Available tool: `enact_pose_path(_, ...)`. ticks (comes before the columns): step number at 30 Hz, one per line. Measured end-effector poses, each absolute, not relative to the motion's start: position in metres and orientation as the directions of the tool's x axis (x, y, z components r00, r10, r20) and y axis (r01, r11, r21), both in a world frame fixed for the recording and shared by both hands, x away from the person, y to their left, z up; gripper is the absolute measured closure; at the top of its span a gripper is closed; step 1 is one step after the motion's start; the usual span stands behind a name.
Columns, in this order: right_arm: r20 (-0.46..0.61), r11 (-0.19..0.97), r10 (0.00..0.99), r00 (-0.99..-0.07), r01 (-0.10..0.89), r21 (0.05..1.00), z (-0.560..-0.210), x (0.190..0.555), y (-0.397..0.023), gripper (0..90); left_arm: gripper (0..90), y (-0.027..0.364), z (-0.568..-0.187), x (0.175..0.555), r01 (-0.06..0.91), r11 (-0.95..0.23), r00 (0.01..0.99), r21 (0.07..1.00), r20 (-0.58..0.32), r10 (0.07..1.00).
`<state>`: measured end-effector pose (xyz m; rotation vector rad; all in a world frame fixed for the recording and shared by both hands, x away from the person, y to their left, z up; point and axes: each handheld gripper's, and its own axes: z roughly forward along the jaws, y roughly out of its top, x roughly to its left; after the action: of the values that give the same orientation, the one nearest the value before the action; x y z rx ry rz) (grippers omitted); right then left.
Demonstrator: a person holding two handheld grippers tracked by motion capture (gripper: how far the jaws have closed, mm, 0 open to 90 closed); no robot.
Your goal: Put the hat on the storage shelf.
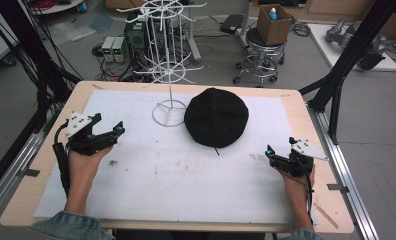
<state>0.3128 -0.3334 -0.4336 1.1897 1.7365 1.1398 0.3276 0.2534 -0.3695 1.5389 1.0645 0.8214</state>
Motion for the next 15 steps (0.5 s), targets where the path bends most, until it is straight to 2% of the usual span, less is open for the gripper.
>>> enact_pose_path(15,-0.095,0.191,0.942,-0.321,0.282,0.940,-0.4326,0.3151,-0.3284,14.0,17.8,0.2533,-0.3699,0.3242,0.217,-0.061,0.374,0.974,-0.025,0.927)
